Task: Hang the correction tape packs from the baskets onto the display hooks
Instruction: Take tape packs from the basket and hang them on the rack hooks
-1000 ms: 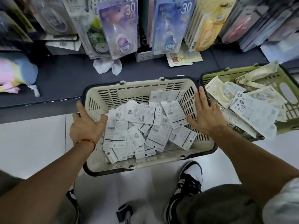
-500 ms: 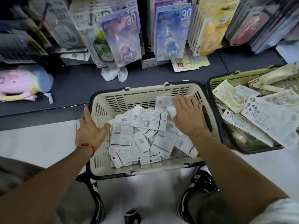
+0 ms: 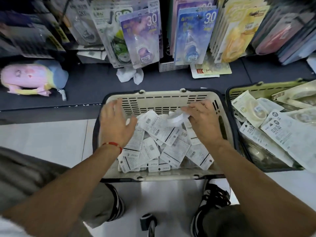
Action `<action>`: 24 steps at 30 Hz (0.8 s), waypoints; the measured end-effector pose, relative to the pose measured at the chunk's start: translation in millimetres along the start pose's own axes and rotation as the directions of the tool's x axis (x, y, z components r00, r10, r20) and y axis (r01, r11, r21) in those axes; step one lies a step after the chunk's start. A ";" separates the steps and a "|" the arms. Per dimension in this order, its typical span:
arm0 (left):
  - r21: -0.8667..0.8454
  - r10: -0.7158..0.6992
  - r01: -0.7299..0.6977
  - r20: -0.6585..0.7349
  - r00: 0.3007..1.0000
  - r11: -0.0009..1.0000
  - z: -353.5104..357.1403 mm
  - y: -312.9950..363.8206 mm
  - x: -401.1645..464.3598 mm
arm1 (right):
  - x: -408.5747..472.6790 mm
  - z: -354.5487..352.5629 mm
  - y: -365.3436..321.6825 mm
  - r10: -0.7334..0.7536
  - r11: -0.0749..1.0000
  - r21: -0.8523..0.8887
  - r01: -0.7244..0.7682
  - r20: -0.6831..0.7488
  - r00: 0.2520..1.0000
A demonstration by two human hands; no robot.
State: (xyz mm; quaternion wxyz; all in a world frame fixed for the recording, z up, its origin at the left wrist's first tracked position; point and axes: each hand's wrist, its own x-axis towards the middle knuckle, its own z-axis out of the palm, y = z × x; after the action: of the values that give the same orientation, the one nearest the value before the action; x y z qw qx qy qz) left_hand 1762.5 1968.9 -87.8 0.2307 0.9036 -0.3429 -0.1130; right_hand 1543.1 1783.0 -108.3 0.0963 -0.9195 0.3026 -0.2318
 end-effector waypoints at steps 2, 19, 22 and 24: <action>-0.540 -0.184 0.410 0.423 0.887 0.735 -6.6 39.3 4.6 | 10.3 -9.9 -17.2 -0.130 0.983 0.116 0.142 -0.106 0.986; -0.668 -0.228 0.346 0.261 0.938 0.659 -31.7 0.3 14.4 | 13.4 35.1 -18.7 -0.225 0.972 0.088 0.220 0.629 0.744; -0.561 -0.124 0.213 0.193 0.973 0.800 -28.3 2.6 13.5 | 43.2 -2.7 -29.1 -0.133 0.953 0.301 0.022 0.355 0.925; -0.571 -0.070 0.193 0.230 0.971 0.798 -25.2 8.4 7.4 | 61.1 -26.4 -34.7 -0.012 0.903 0.406 -0.142 0.353 0.935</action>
State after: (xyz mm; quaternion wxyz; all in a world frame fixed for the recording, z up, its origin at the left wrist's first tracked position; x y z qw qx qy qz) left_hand 1772.4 1966.9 -62.1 0.4557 0.7934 -0.2481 -0.3183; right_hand 1591.4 1773.0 -51.7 0.3537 -0.8918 0.2538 -0.1228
